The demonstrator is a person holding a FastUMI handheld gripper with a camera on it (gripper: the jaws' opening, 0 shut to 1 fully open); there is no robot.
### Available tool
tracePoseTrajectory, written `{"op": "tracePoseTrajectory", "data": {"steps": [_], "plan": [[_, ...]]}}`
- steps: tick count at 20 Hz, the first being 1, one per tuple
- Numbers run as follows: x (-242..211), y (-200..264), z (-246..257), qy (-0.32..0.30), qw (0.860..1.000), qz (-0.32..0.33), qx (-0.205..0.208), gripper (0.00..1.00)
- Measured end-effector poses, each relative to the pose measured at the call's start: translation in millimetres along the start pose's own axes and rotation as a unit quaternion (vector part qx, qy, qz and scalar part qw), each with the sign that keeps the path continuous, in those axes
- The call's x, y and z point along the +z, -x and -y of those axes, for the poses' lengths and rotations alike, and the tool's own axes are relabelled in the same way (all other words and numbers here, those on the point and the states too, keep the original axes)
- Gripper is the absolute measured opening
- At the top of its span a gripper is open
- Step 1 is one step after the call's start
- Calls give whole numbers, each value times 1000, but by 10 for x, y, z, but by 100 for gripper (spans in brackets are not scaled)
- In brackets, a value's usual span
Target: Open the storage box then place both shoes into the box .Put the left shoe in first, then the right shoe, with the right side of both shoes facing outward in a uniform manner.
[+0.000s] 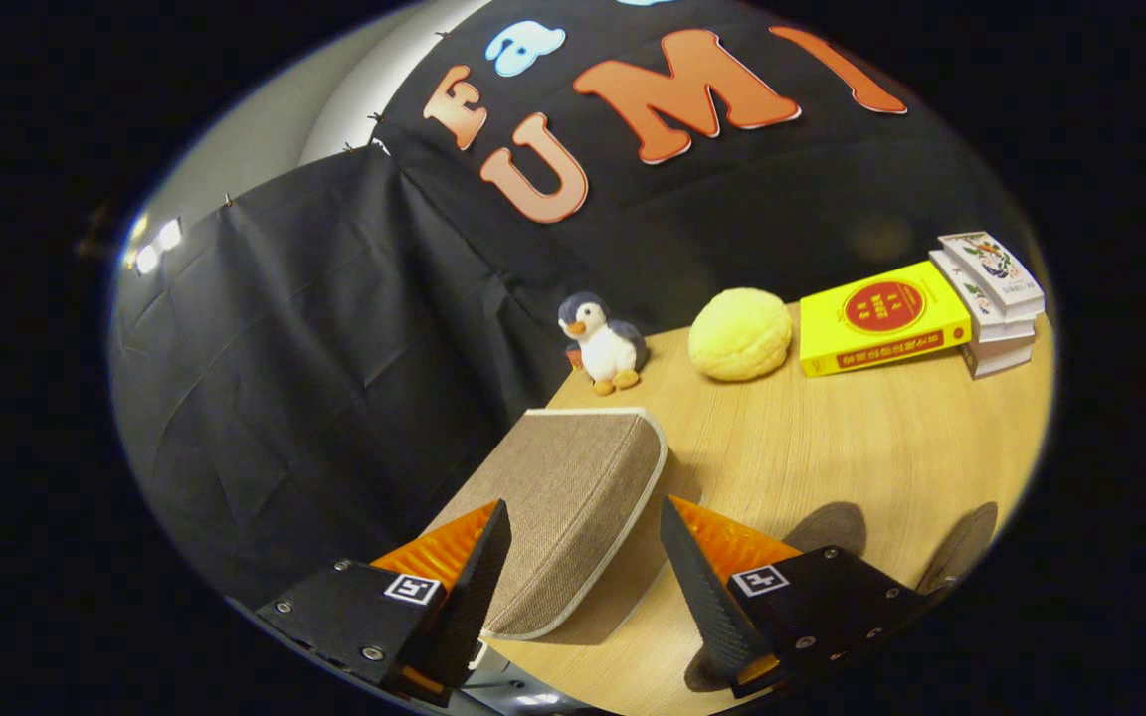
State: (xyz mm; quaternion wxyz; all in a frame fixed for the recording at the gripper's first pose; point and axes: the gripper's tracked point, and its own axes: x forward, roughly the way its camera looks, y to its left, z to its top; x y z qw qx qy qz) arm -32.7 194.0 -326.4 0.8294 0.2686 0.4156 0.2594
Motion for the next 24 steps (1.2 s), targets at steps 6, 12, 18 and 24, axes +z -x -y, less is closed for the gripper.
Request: {"op": "tracePoseTrajectory", "data": {"steps": [6, 12, 18, 24], "plan": [[-311, -301, -40, -65, 996, -47, 44, 91], [-506, -513, -74, -147, 983, -76, 79, 91], [-639, -586, -176, -180, 974, -93, 105, 91], [-597, -515, -257, -201, 966, -94, 133, 85]]}}
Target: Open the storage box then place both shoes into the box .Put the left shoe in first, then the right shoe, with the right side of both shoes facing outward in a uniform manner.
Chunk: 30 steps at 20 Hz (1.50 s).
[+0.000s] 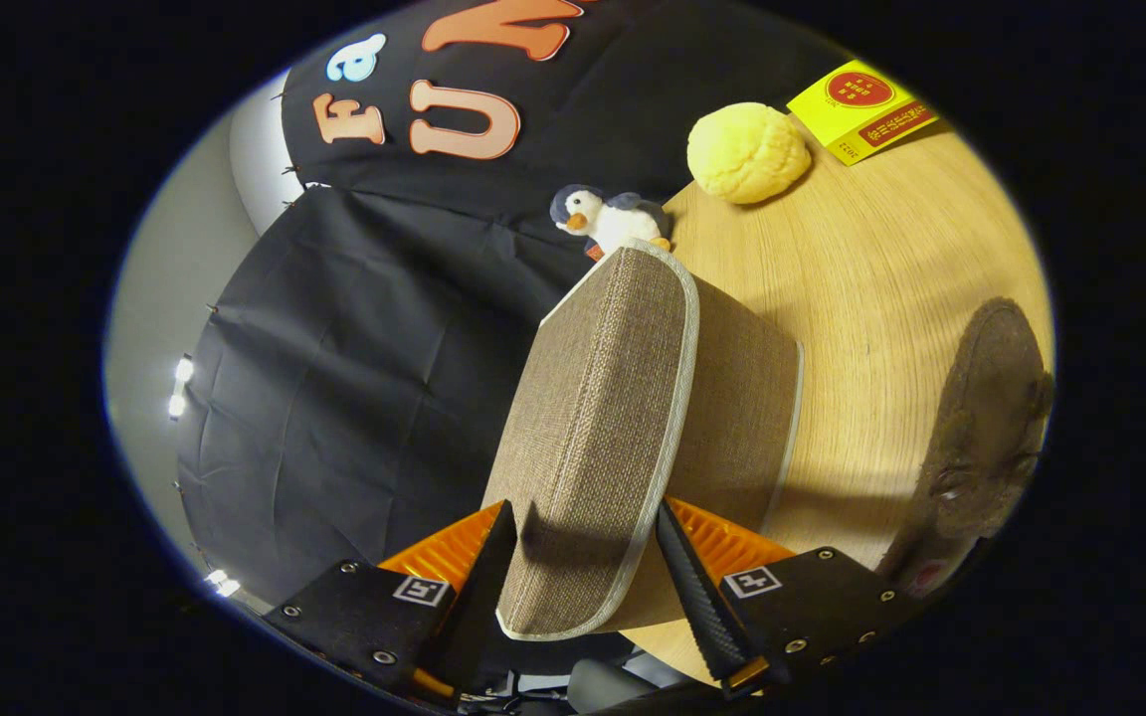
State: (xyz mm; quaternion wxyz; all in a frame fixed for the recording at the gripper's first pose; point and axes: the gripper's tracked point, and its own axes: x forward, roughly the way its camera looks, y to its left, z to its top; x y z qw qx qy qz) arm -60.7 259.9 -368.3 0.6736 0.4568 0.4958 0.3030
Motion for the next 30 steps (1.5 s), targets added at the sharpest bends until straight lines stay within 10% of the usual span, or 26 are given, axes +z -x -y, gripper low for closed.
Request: {"op": "tracePoseTrajectory", "data": {"steps": [18, 30], "plan": [[230, 162, -1201, -2, 994, 22, 109, 49], [244, -416, -2278, 90, 991, -1, 101, 21]]}}
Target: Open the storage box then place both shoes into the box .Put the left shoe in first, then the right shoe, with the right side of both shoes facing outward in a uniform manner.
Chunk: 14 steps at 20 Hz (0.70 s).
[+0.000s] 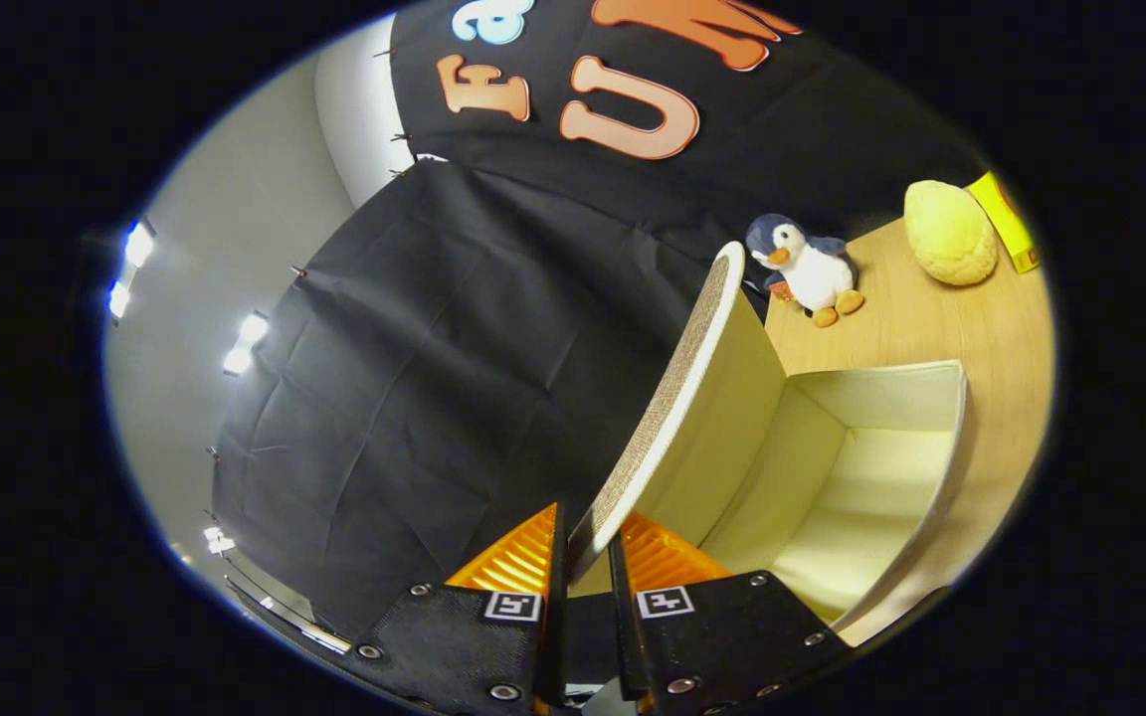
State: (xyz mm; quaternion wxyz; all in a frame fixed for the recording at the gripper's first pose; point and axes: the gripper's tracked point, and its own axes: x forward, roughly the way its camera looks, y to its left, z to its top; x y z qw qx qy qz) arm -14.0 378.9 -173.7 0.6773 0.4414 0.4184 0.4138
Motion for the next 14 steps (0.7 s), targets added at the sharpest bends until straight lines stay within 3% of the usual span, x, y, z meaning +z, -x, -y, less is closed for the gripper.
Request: {"op": "tracePoseTrajectory", "data": {"steps": [6, 8, 14], "plan": [[-65, -655, -174, 43, 998, -24, -36, 21], [-131, -799, -156, 50, 997, -29, -59, 27], [-369, -938, -45, 44, 995, -55, -73, 75]]}}
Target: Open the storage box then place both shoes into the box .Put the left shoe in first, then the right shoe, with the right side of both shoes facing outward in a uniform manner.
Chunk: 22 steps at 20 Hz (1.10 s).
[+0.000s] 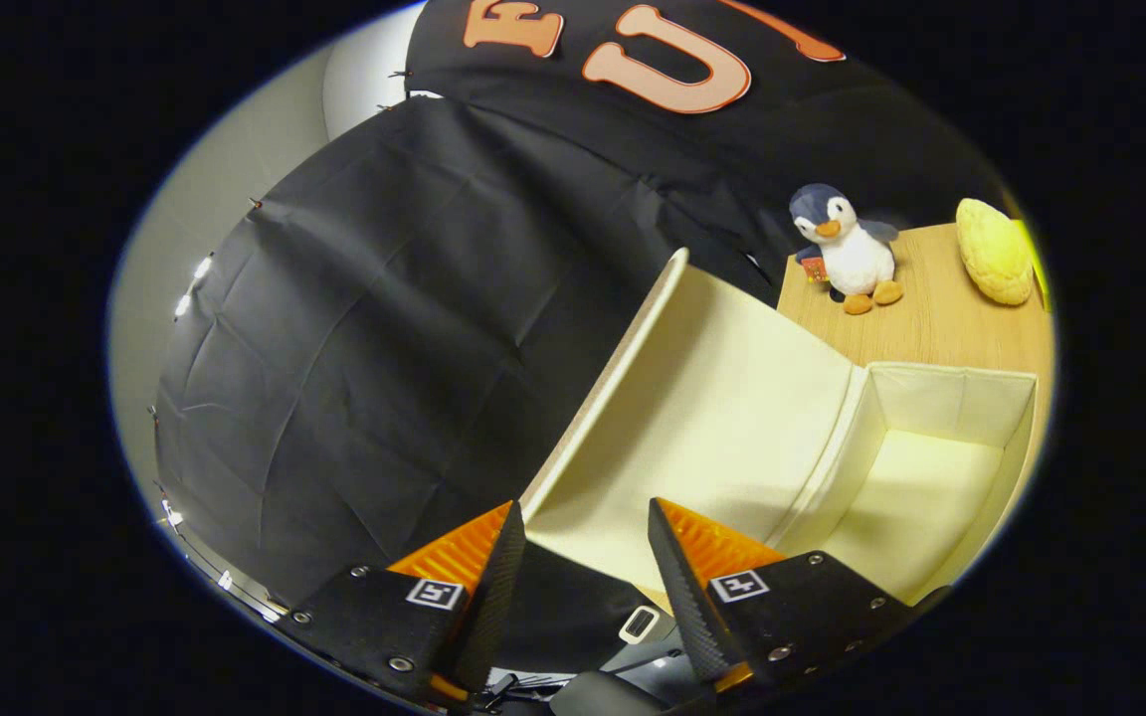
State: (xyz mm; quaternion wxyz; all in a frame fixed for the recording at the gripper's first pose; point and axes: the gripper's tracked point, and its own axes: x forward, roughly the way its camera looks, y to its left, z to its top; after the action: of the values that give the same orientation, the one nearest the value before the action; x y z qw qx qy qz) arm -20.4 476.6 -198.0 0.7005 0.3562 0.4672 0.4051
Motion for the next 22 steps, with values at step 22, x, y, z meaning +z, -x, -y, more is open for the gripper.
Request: {"op": "tracePoseTrajectory", "data": {"steps": [22], "plan": [[-400, 2296, 2844, -10, 927, 27, -373, 96]]}}
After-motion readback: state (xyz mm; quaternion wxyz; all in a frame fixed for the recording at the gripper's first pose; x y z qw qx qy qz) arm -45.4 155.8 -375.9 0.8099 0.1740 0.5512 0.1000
